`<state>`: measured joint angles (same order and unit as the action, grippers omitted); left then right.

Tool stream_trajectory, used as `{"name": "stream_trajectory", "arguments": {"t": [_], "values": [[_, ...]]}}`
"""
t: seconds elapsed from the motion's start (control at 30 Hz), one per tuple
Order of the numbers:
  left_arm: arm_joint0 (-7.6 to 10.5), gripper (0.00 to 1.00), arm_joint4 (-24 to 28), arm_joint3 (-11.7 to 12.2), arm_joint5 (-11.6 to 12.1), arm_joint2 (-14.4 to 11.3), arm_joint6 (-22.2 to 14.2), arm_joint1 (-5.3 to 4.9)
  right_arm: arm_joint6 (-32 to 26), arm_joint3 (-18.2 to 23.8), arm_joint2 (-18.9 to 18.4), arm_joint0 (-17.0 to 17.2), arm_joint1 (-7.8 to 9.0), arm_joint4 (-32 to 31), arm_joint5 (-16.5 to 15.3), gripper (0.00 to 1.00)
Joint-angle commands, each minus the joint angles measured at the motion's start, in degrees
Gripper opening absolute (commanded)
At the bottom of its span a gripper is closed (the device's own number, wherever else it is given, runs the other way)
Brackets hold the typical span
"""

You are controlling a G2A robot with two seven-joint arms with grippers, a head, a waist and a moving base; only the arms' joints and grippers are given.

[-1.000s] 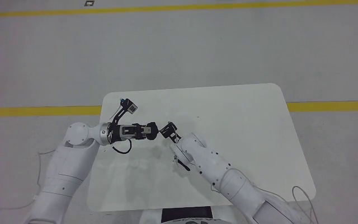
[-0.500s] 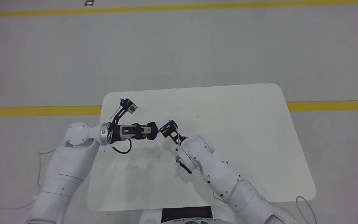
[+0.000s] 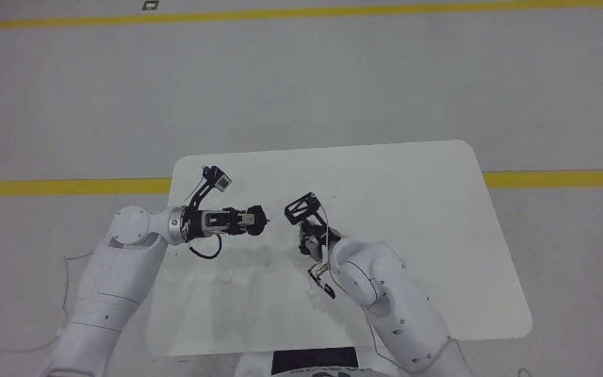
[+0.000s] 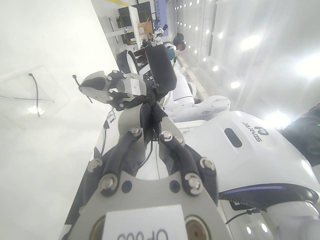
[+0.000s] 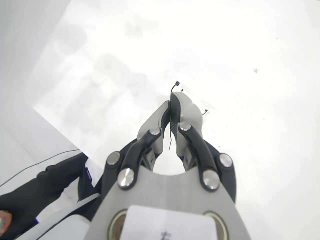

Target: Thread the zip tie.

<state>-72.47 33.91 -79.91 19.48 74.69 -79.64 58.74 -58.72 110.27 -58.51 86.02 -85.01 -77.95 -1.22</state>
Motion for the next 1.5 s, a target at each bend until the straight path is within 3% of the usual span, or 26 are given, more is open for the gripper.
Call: {"name": "stream_trajectory", "arguments": {"t": [0.0,0.27,0.33,0.43,0.53,0.77,0.97,1.1,1.47], "values": [[0.0,0.0,0.0,0.0,0.0,0.0,0.0,0.0,2.6,0.6,-0.9,0.9,0.18,2.1,-0.7,0.0],[0.0,0.0,0.0,0.0,0.0,0.0,0.0,0.0,3.0,0.7,-1.0,1.1,0.21,2.4,-1.0,0.0],[0.0,0.0,0.0,0.0,0.0,0.0,0.0,0.0,5.4,-0.6,-1.5,1.3,0.25,3.2,-0.6,0.0],[0.0,0.0,0.0,0.0,0.0,0.0,0.0,0.0,12.9,0.6,-3.1,2.0,0.11,7.0,2.8,0.0],[0.0,0.0,0.0,0.0,0.0,0.0,0.0,0.0,21.4,2.7,-4.3,3.6,0.11,9.8,3.8,0.0],[0.0,0.0,0.0,0.0,0.0,0.0,0.0,0.0,41.5,2.8,-4.1,8.5,0.34,12.2,1.2,0.0],[0.0,0.0,0.0,0.0,0.0,0.0,0.0,0.0,51.5,1.5,-2.7,10.7,0.7,9.4,-1.2,0.0],[0.0,0.0,0.0,0.0,0.0,0.0,0.0,0.0,54.6,0.0,-1.9,11.2,0.82,7.4,-0.1,0.0],[0.0,0.0,0.0,0.0,0.0,0.0,0.0,0.0,53.0,-1.0,-0.8,10.8,0.86,5.8,0.3,0.0]]}}
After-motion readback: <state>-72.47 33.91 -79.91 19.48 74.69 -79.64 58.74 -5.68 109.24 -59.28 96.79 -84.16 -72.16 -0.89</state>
